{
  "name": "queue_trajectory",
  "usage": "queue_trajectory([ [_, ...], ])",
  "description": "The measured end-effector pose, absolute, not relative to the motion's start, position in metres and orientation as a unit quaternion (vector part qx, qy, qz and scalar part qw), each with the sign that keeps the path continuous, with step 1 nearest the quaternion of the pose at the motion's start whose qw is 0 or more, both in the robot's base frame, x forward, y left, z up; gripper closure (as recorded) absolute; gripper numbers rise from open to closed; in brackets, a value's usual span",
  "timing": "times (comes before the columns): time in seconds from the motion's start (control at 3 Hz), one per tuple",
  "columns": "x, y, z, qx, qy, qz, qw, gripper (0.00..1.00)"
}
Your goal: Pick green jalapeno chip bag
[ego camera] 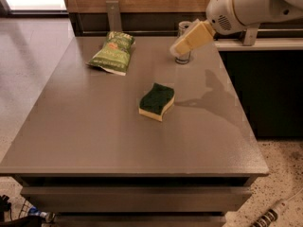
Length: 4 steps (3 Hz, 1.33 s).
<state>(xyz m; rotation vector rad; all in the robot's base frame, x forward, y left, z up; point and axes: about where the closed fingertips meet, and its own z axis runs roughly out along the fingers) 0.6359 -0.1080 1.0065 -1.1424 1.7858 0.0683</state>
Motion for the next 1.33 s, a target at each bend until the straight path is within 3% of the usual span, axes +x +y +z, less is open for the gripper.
queue_trajectory([
  [0.33, 0.664, -0.091, 1.032, -0.449, 0.708, 0.035, 0.543, 0.00],
  [0.67, 0.664, -0.091, 1.032, -0.449, 0.708, 0.035, 0.543, 0.00],
  [1.0, 0.688, -0.073, 1.025, -0.464, 0.712, 0.040, 0.525, 0.00],
  [1.33, 0.735, -0.017, 0.979, -0.482, 0.725, 0.095, 0.483, 0.00],
])
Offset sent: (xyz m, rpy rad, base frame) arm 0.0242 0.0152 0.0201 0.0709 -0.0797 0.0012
